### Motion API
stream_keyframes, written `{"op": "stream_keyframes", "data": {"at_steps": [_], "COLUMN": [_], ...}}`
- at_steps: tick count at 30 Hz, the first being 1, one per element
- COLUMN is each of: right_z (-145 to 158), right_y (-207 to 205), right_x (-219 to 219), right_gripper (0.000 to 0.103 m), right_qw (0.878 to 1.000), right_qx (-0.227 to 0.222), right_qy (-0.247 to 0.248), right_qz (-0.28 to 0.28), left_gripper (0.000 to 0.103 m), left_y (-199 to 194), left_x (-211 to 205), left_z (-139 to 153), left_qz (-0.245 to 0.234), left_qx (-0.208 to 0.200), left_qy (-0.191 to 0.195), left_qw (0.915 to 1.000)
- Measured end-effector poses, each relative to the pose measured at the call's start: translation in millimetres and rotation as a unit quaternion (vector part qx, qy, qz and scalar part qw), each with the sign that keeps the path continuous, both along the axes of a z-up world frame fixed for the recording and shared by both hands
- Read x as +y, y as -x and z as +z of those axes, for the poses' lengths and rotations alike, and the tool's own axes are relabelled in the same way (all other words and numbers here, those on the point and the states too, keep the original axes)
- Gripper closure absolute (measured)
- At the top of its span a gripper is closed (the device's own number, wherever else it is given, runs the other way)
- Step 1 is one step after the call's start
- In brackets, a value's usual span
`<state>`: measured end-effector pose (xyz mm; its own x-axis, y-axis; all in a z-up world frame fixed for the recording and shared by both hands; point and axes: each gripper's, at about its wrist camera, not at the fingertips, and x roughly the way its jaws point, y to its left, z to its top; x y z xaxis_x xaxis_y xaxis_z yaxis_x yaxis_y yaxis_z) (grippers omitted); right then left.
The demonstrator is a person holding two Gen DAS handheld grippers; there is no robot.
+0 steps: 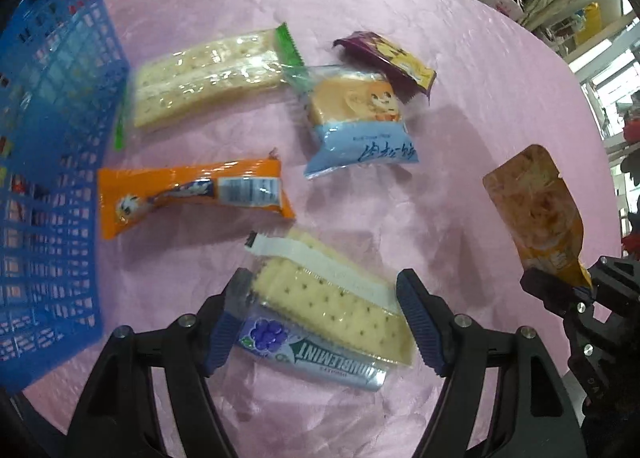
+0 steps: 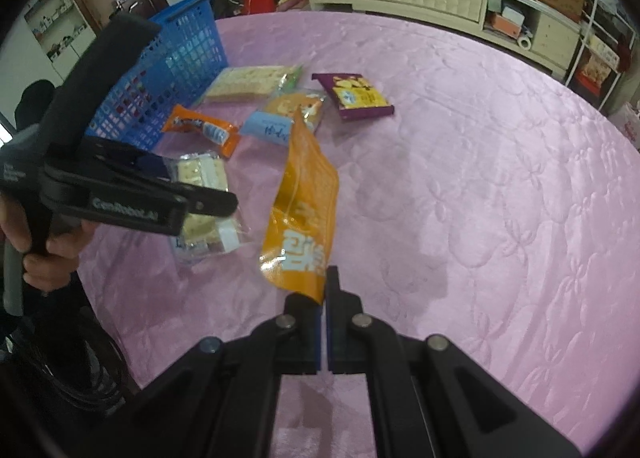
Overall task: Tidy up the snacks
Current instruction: 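Grasp the yellow pouch with the right gripper while the left grasps the cracker pack, then carry both packets over the basket and open the left gripper to drop crackers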
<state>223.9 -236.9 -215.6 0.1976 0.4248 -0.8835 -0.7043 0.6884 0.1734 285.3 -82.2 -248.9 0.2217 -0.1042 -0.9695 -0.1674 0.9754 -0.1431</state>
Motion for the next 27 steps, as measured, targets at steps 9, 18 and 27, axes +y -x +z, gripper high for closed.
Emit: {"op": "stream_keyframes", "data": {"at_steps": [9,18,27], "right_z": [-6,2,27], "right_y": [-1,13,35], "right_x": [-2,3,10], "right_gripper": [0.099,0.099,0.099], "right_qw": [1.0,1.0,1.0], "right_qx": [0.012,0.012,0.004], "right_qy": [-0.006,-0.004,-0.002], "right_qz": [-0.013,-0.017,-0.029], "left_gripper": [0.07,0.085,0.089], "left_y": [2,31,50], "left_x": [-5,-15,-26], "left_z": [3,33,86], "left_qz": [0.003,-0.006,-0.022], "left_qx": [-0.016,-0.048,-0.095], "left_qy": [0.034,0.05,0.045], "left_qw": [0.9993,0.9976,0.9942]}}
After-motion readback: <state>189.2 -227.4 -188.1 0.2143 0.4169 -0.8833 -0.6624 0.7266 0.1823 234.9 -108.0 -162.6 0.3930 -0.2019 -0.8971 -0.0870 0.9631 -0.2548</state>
